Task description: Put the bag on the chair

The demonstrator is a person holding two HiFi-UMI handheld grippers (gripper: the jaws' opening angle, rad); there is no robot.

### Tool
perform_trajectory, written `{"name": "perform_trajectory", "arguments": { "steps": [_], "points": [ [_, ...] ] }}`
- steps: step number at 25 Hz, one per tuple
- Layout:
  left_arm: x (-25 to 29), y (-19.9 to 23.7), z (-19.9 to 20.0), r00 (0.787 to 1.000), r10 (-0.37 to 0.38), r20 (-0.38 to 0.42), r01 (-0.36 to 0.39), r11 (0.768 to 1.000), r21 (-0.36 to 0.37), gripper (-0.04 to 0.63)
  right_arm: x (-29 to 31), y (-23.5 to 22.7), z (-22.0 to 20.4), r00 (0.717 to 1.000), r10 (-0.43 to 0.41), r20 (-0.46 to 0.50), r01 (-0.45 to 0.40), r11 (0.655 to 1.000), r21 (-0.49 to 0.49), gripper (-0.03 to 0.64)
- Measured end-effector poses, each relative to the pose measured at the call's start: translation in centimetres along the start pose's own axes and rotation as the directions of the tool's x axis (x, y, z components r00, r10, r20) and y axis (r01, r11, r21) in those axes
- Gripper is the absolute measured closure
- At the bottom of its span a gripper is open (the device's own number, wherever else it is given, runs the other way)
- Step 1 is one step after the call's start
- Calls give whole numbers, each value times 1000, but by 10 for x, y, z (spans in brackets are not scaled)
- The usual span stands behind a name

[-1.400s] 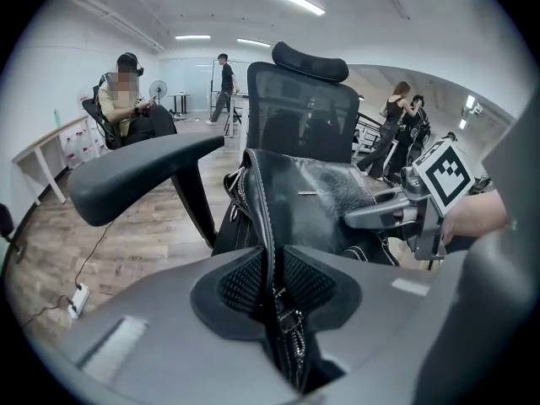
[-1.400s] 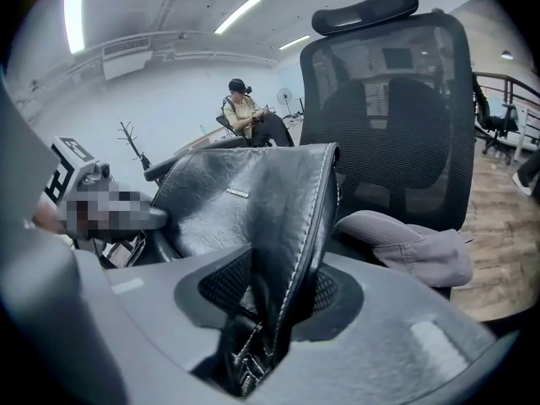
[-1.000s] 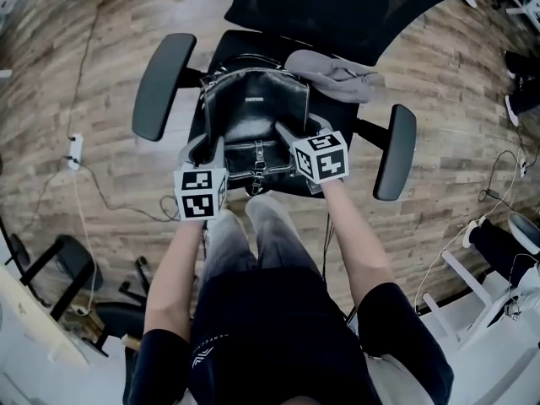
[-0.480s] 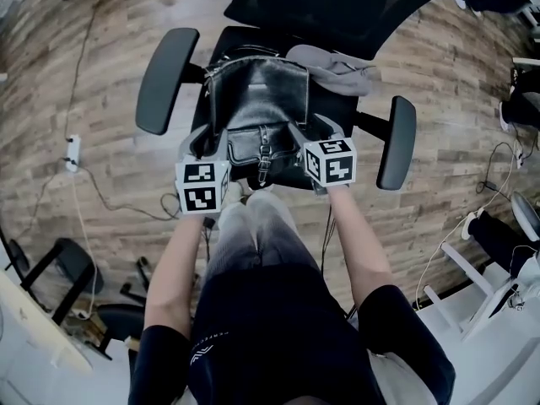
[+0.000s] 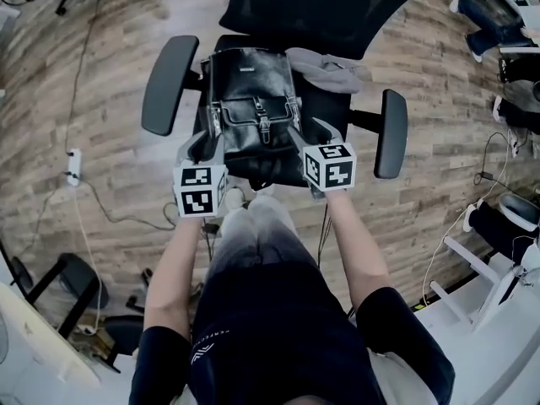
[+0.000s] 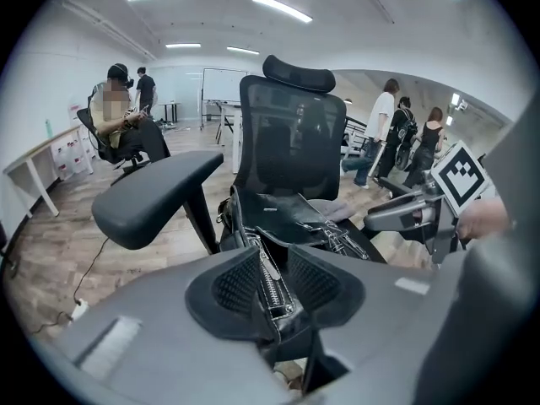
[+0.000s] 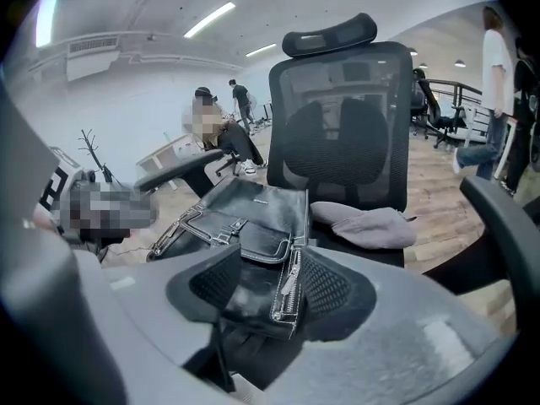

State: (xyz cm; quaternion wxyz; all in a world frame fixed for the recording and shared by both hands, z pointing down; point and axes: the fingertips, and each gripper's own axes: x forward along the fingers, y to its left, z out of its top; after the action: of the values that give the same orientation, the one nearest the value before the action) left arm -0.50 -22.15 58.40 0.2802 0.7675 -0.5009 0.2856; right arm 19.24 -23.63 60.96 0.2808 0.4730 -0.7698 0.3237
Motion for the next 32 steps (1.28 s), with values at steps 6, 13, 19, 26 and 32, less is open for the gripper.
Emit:
{"name": "perform_trajectory", "arguments": {
  "steps": [6, 13, 19, 26, 32],
  "points": [
    [-21, 0, 4, 1000, -23, 20, 23, 1000, -10, 548, -24, 9, 3, 999, -22, 38, 21, 1000, 18, 436],
    [-50, -1, -2, 999, -31, 19, 31, 1000, 3, 569, -49, 25, -4, 998, -25, 62, 22, 998, 53, 466],
    [-75, -3, -6, 998, -41, 42, 41, 999, -12, 577, -68, 42, -7, 996, -6, 88, 0, 998, 66, 505],
    [-98, -5, -6, 998, -43, 53, 43, 999, -4, 577, -89, 57, -3, 992, -10, 127, 2, 998, 63, 556],
    [-113, -3, -3, 996, -49, 71, 50, 999, -4, 577, -95, 66, -2, 990, -19, 136, 8, 997, 76, 602]
  ]
}}
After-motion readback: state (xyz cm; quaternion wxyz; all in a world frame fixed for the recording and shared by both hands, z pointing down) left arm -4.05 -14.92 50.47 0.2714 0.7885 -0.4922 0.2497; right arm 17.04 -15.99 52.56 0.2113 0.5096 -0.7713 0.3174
